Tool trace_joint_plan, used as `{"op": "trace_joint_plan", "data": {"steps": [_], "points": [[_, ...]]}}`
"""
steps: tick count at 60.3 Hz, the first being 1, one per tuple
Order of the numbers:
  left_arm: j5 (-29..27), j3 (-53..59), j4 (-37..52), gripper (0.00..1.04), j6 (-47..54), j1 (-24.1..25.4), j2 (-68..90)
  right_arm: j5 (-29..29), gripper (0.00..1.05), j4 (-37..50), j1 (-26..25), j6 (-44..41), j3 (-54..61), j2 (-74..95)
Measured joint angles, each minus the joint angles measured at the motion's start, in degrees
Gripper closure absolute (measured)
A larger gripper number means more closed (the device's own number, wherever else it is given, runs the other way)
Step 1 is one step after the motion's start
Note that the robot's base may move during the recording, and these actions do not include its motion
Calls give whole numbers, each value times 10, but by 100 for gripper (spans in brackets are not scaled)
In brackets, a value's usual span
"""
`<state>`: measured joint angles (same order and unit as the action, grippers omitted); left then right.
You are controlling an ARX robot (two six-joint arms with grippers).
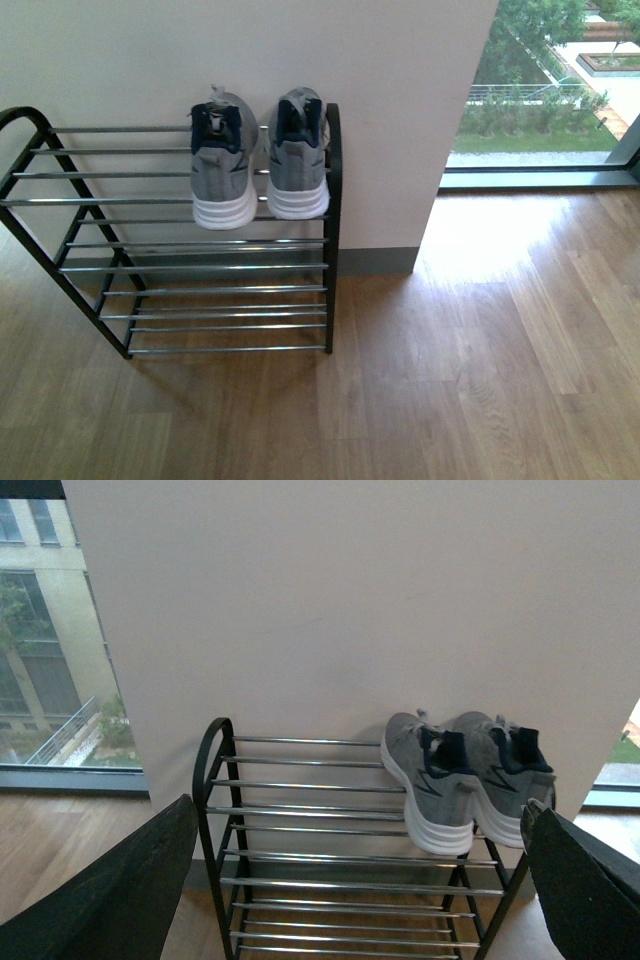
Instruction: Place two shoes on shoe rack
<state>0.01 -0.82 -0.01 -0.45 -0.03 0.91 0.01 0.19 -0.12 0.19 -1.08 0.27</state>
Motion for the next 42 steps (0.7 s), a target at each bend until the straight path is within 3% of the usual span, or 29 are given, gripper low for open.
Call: {"op": "trace_joint_plan", "data": {"steps": [42], "points": [[0,0,0,9,0,0,0,1,9,0,0,0,0,0]]}}
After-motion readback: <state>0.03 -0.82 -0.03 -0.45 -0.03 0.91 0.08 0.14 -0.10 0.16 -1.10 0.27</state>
